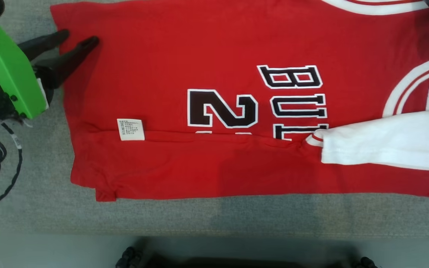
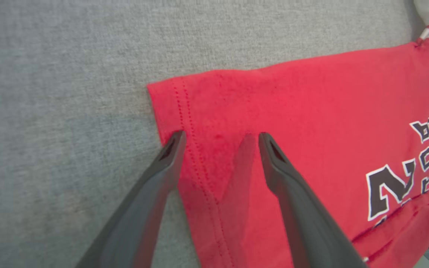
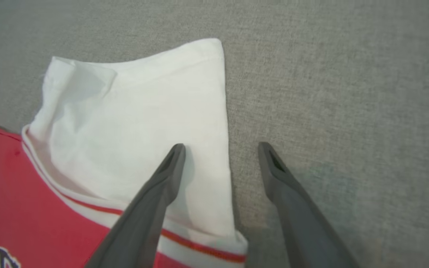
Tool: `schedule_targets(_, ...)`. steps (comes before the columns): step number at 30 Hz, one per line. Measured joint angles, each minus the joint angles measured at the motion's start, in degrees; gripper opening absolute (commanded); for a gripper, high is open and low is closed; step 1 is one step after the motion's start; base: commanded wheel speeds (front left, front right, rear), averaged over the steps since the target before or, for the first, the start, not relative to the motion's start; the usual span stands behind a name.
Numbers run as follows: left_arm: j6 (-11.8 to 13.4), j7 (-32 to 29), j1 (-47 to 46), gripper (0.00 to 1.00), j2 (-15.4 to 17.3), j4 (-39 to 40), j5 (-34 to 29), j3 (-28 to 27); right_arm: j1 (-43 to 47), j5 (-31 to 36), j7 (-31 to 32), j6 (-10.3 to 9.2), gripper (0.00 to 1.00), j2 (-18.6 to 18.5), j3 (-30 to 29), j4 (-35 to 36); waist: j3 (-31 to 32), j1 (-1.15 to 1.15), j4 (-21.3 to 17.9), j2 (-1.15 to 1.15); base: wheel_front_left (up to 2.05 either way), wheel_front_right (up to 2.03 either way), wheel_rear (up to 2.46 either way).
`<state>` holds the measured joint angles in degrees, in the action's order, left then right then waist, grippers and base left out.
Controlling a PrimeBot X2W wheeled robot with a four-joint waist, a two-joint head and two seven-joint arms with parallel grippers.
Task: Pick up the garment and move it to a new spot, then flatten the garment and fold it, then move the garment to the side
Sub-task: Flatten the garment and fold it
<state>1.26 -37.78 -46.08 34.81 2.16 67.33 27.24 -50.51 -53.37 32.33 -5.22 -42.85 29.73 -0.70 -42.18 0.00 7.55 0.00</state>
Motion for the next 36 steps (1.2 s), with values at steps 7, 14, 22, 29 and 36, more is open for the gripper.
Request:
schedule_targets(7, -0.6, -0.1, -2.7, 1.00, -1.1, -3.7, -0.1, 0.0, -5.8, 1.1, 0.0, 0.16, 1.00, 4.6, 1.7, -3.7, -1.1, 0.00, 1.6, 0.00, 0.00, 0.00, 0.00)
schedule_targets(14, -1.8, -0.2, -5.0, 1.00, -2.9, -6.6, -0.1, 0.5, -9.3, 2.4, 0.0, 1.05, 1.00, 6.4, 2.4, -8.1, -1.3, 0.00, 2.1, 0.00, 0.00, 0.00, 0.00)
schedule_targets(22, -2.9, -0.2, -7.2, 1.00, -4.6, -9.3, 0.0, 0.8, -12.4, 4.6, -1.5, 1.72, 1.00, 8.3, 3.1, -12.9, -1.6, 0.00, 2.2, 0.00, 0.00, 0.00, 0.00)
schedule_targets(29, -4.4, -0.2, -8.2, 1.00, -5.0, -11.5, 0.0, 0.7, -14.1, 5.1, -2.8, 3.19, 0.45, 9.6, 4.0, -16.0, -1.6, 0.00, 2.1, 0.00, 0.00, 0.00, 0.00)
schedule_targets(36, -5.4, -0.5, -9.5, 0.88, -5.0, -13.3, 0.1, 0.8, -14.9, 5.2, -4.1, 4.41, 0.22, 11.1, 4.3, -19.0, -1.6, 0.00, 1.5, 0.00, 0.00, 0.00, 0.00)
